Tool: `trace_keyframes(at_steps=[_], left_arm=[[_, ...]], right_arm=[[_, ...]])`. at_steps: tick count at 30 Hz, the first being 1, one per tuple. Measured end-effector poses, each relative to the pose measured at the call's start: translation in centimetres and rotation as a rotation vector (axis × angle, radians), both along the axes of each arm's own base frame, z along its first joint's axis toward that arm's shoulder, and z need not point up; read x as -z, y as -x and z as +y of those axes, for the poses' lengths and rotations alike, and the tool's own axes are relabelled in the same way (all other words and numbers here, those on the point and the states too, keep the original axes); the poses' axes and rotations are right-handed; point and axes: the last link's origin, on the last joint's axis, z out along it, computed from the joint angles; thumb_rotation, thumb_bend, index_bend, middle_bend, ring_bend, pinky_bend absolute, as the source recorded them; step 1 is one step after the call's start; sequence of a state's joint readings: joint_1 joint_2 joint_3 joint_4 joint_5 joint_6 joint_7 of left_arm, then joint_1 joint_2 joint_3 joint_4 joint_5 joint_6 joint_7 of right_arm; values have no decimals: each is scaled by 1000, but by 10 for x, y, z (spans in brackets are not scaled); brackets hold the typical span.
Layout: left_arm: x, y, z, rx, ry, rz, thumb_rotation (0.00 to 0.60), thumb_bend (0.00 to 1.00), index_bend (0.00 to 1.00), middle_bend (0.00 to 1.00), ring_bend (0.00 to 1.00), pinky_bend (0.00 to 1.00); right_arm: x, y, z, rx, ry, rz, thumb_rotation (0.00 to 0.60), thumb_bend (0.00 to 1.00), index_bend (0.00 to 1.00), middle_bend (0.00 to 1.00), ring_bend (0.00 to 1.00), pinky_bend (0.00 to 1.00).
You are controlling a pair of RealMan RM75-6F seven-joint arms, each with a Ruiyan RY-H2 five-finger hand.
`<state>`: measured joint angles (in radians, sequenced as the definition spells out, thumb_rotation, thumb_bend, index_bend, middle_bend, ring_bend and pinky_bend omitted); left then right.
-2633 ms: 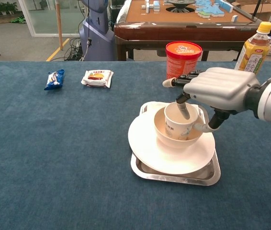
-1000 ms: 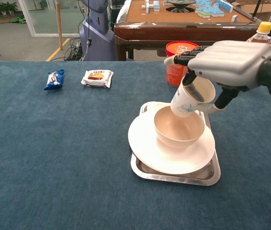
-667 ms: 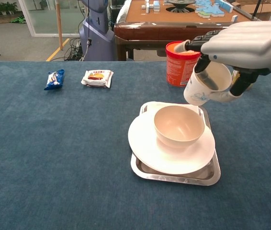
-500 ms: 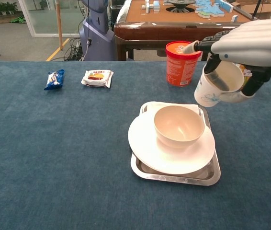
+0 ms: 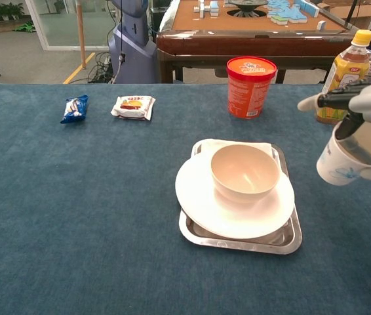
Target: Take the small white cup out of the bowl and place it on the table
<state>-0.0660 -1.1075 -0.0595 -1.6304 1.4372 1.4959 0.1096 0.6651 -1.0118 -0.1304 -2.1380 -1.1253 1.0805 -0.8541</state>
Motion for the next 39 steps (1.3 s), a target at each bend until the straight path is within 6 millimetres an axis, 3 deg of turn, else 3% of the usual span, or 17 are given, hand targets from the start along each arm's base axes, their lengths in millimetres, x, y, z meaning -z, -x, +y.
trace_keyframes(at_steps=[15, 25, 28, 33, 39], left_arm=[[3, 1, 1, -5, 9, 11, 600, 32, 361, 211, 146, 427], [5, 1, 1, -9, 12, 14, 600, 32, 361, 210, 146, 428], [5, 1, 1, -9, 13, 14, 600, 32, 361, 210, 146, 428], [5, 2, 1, -10, 14, 15, 600, 32, 361, 210, 146, 427], [5, 2, 1, -10, 14, 16, 600, 32, 361, 210, 146, 428]], right_arm=[[11, 52, 32, 147, -42, -12, 600, 414, 650, 2, 0, 3], [23, 69, 43, 206, -58, -50, 600, 412, 649, 2, 0, 2], [24, 70, 44, 212, -60, -58, 600, 394, 603, 2, 0, 0], [21, 70, 44, 216, -54, -67, 600, 280, 483, 0, 0, 0], [17, 71, 43, 220, -46, -67, 600, 195, 421, 0, 0, 0]])
